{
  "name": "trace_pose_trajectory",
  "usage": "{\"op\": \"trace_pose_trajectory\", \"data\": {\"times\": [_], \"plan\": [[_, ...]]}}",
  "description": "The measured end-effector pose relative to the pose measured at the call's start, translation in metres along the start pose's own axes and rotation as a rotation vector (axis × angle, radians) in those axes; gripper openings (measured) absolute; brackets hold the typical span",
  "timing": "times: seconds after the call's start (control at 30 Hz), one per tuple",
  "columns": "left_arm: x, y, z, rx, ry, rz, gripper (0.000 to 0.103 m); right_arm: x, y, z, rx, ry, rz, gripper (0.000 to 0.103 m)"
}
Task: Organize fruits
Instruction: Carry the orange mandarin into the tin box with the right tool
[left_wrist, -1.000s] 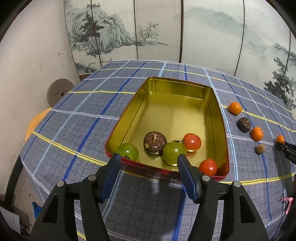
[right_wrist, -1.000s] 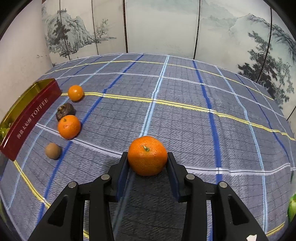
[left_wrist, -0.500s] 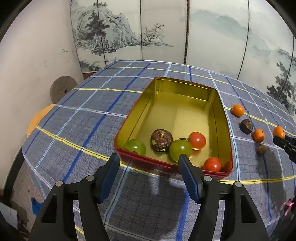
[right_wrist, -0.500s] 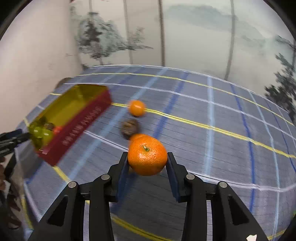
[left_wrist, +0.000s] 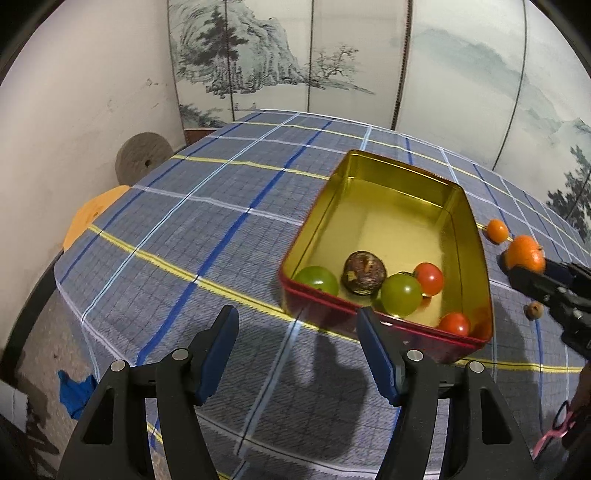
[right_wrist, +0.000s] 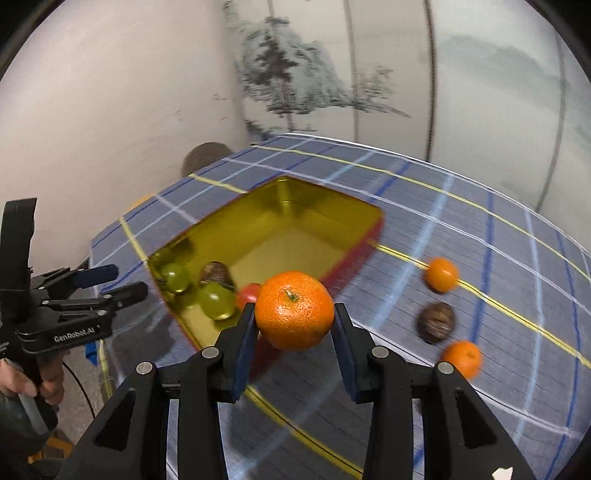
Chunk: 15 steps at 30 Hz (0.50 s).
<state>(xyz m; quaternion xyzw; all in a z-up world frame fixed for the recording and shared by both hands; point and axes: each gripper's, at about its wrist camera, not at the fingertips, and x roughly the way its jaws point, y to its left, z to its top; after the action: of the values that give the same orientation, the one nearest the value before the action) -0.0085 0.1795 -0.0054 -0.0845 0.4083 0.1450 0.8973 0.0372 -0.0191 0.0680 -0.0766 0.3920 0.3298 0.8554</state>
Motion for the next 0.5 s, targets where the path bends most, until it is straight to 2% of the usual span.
{"op": "trace_pose_trajectory", "data": {"times": [0.27, 0.5], "plan": [[0.002, 0.015, -0.004, -0.024, 0.011, 0.014, 0.067, 0.036, 0.037, 0.01, -0.08, 0.05, 0.025, 0.037], [0.001, 0.023, -0.008, -0.038, 0.007, 0.036, 0.067, 0.056, 0.046, 0.009, -0.105, 0.093, 0.032, 0.037]]}}
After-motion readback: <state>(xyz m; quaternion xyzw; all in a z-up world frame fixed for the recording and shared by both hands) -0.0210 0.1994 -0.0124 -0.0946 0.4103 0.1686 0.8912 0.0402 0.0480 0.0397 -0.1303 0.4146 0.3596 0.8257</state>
